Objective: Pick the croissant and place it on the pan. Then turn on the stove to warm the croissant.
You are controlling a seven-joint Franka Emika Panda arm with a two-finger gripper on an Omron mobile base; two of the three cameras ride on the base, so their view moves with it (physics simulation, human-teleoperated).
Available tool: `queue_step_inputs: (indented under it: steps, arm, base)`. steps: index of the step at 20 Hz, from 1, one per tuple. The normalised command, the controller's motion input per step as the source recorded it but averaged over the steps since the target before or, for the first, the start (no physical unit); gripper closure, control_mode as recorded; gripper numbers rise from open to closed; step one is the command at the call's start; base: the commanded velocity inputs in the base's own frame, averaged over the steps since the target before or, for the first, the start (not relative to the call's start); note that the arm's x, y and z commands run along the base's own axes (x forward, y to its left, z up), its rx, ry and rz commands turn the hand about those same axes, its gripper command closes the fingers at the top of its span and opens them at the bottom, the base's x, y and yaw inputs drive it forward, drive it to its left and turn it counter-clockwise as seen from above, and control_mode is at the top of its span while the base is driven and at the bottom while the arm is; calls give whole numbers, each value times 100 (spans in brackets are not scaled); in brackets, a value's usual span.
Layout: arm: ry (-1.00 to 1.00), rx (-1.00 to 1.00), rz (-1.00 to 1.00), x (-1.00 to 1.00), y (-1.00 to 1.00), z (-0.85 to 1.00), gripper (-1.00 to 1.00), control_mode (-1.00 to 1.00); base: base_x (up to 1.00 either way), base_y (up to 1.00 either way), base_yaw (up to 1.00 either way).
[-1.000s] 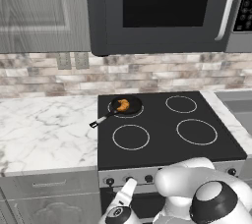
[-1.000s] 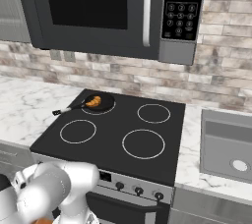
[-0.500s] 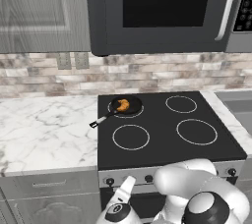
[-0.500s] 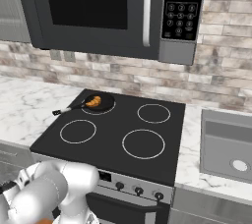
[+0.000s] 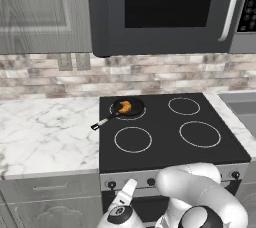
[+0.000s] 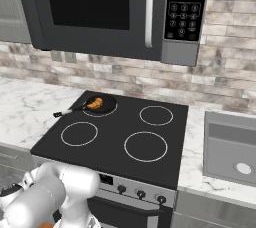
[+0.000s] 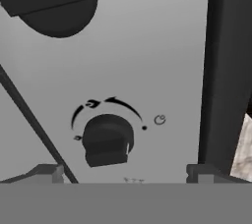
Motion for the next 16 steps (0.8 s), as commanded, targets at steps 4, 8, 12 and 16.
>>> queue_step_inputs:
  steps: [4,8,12,16]
  arm:
    - [0,0,0,15,1,-14,-100,-100]
    - [0,0,0,17,3,-12,-100,-100]
    - [0,0,0,16,9,-7,-100,-100]
    - [0,0,0,15,10,-10,-100,-100]
  base:
    - [0,0,0]
    - [0,0,0]
    - [0,0,0]
    - [0,0,0]
